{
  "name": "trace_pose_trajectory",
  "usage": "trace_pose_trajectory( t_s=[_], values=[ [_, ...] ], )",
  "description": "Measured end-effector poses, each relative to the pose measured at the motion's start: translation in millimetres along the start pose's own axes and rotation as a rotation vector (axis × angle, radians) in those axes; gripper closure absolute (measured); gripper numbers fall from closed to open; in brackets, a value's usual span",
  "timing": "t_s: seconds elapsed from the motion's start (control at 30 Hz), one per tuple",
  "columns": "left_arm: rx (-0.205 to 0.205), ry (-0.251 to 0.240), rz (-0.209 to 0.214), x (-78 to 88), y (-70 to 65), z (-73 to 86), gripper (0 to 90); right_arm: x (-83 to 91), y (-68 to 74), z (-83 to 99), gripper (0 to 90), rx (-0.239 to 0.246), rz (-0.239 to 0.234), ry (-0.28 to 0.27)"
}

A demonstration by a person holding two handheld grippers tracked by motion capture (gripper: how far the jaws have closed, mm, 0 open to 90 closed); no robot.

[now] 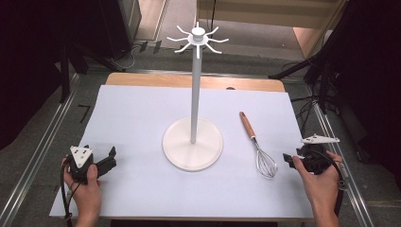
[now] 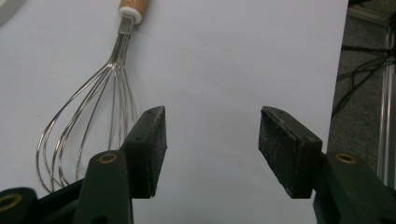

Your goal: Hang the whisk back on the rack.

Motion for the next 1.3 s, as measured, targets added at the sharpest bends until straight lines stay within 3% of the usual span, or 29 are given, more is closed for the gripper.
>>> trace_pose_trajectory(
  t_s=[0.3,0.57,1.3],
  values=[
    [0.001,-0.002,-0.001,-0.2,-0.1,0.0,13.7,-15.2,-0.2,-24.2,43.3,-0.034,-0.017,0.117],
    [-0.001,-0.003,0.000,-0.2,-0.1,0.0,13.7,-25.6,1.3,-42.3,43.3,-0.065,-0.023,0.173],
    [-0.003,-0.002,-0.002,-0.3,-0.6,0.0,13.7,-50.5,16.0,-69.7,46.8,-0.096,-0.048,0.194]
  ],
)
Point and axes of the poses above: each handheld gripper's, and its own axes: x roughly backward along the jaws, z roughly out of its underside, y roughly to its left, the point moved 3 cm from there along -x, roughly forward along the jaws, and after that the axes turned 15 degrees about -z, right-handed, at the moved point
